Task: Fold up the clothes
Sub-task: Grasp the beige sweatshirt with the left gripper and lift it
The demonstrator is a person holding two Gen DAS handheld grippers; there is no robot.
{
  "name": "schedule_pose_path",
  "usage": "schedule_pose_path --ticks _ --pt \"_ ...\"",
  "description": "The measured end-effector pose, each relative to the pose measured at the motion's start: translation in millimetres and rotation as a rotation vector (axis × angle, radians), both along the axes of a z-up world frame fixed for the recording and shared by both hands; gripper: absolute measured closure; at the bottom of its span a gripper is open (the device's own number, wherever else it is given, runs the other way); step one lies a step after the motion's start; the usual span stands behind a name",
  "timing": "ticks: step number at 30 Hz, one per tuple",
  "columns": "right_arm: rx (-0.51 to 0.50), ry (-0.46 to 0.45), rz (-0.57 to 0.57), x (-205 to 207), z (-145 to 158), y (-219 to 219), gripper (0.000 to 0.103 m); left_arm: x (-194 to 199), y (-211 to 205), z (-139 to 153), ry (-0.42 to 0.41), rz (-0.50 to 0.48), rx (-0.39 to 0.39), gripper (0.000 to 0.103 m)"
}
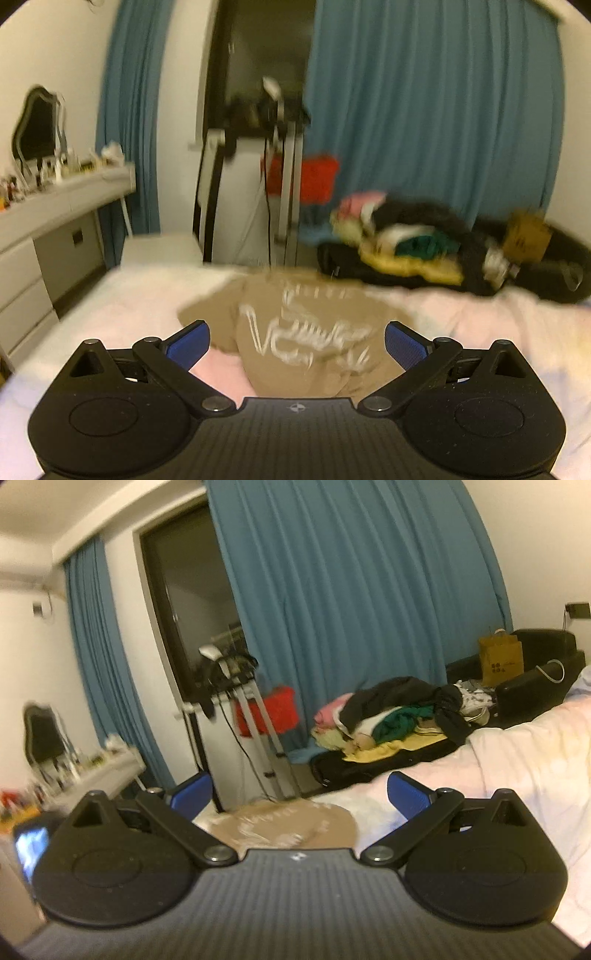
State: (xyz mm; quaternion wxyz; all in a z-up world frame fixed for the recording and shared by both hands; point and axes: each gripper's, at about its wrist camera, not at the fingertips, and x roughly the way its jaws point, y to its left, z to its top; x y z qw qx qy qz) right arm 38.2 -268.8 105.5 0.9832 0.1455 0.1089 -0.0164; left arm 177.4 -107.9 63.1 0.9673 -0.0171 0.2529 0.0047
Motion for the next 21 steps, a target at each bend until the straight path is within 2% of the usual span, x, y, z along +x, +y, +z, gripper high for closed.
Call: schedule_pose_path --ticks 3,6,8,10,13,15,17,19,21 --pt "-0.029 0.011 0.001 7.4 -44.5 -5.2 0.0 37.0 2.7 -57.6 0.047 -0.058 0.058 0.003" --pt "0.031 0.055 0.029 24.9 -89.9 -10.4 0.0 54.1 4.1 -110.6 0.076 -0.158 0.15 0.007" --pt "0.03 0.103 0.056 43.0 -117.6 -5.7 0.0 56.6 7.4 -144.9 0.084 -0.219 0.229 0.007" --pt "0.01 0.118 0.078 54.5 -132.8 1.0 0.0 61.0 10.0 -170.1 0.095 -0.23 0.292 0.007" --pt "-0.026 0.119 0.11 67.1 -149.3 11.2 0.0 68.4 15.2 -181.4 0.045 -0.206 0.292 0.009" --pt "-0.049 0.12 0.131 75.5 -160.2 17.9 0.0 80.0 14.2 -178.5 0.021 -0.163 0.299 0.03" --pt "-0.073 0.12 0.152 84.0 -171.2 24.7 0.0 83.9 21.9 -163.5 -0.009 -0.107 0.235 0.078" --pt "-0.098 0.117 0.165 90.9 -180.0 29.9 0.0 77.2 29.8 -144.9 -0.045 -0.069 0.17 0.098" --pt "-0.11 0.103 0.151 91.7 -178.1 27.6 0.0 52.7 34.4 -123.5 -0.092 -0.071 0.134 0.099"
